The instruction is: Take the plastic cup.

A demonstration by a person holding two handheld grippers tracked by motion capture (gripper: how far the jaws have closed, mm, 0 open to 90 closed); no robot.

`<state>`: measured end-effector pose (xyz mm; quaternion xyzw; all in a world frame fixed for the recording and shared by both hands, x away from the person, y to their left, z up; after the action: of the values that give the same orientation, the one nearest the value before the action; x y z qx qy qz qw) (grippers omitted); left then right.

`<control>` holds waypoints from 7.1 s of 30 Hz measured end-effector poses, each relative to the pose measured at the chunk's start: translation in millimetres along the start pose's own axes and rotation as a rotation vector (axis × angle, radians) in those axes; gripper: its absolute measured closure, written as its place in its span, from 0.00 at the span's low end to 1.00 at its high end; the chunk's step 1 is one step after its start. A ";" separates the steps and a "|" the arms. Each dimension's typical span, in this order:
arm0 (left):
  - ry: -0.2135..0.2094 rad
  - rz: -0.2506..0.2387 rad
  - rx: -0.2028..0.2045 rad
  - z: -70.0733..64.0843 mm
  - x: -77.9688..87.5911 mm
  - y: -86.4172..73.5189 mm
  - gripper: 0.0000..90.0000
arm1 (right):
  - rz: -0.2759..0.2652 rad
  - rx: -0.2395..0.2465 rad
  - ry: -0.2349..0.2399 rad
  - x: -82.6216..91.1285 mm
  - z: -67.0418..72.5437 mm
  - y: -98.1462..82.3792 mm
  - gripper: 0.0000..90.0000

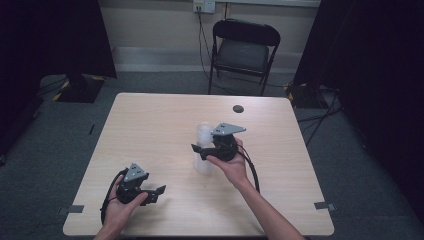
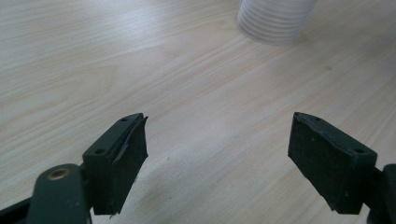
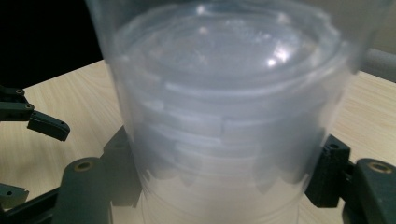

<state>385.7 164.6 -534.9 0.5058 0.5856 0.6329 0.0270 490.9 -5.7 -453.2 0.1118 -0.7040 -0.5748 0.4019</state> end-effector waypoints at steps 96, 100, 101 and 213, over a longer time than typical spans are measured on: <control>-0.046 -0.086 0.000 -10.1 2.4 8.7 0.19 | -0.212 -0.166 0.049 88.0 -30.9 78.1 0.36; -0.027 -0.109 -0.012 -10.1 3.9 11.0 0.22 | -0.217 -0.178 0.040 98.0 -33.5 72.7 0.36; -0.026 -0.113 -0.014 -10.6 4.1 11.6 0.22 | -0.219 -0.177 0.039 100.0 -34.2 71.6 0.36; -0.131 -0.565 -0.375 -131.5 -29.2 109.8 0.79 | 0.041 -0.673 0.426 96.9 68.8 -27.7 0.39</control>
<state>372.8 18.1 -442.3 0.3496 0.5729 0.6632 0.3313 371.6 -24.9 -436.8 0.0767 -0.3795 -0.7291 0.5643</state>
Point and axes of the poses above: each handheld gripper's, and its own axes: x roughly backward along the jaws, y roughly out of its top, z roughly to its left, the point moved 10 cm from there along -x, roughly forward along the jaws, and after that the axes turned 9 degrees about -y, right-handed, at the moved point
